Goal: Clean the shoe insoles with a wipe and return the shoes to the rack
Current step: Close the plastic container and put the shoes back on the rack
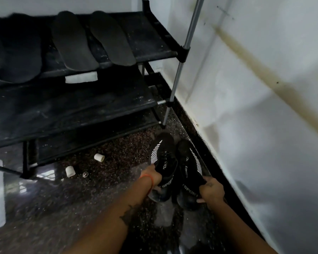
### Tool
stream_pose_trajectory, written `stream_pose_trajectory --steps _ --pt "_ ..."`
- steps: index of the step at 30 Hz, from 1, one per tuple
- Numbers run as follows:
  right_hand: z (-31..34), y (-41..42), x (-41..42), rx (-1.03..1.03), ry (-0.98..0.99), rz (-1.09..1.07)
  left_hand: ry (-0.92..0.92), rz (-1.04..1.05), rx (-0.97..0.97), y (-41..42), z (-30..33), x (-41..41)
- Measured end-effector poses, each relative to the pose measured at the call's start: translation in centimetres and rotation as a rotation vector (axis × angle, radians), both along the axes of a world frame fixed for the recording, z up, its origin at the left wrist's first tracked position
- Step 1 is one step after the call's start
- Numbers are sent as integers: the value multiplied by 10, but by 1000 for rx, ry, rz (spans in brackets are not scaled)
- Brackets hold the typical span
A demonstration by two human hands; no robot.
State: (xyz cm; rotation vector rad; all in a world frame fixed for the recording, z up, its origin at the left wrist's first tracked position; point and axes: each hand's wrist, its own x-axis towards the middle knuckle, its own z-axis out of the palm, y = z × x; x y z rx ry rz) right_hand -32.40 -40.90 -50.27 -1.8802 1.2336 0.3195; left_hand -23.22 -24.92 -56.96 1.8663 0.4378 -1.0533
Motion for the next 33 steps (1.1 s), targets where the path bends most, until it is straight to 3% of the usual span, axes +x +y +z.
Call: stream_pose_trajectory --steps 3,10,17,22,28,33 --pt "22 3 -3 63 35 28 70 -48 13 9 77 -5" --pt "88 11 -13 155 -69 26 146 -149 51 42 148 2" --pt "186 20 -5 59 -161 292 29 -254 34 76 262 -8" --pt "266 28 -10 136 -301 275 -11 -113 -8 97 351 -21" --pt "395 29 -18 124 -227 578 -77 -99 -57 138 465 -37" --pt "486 24 -16 89 -336 652 -214 -34 -231 186 550 -43"
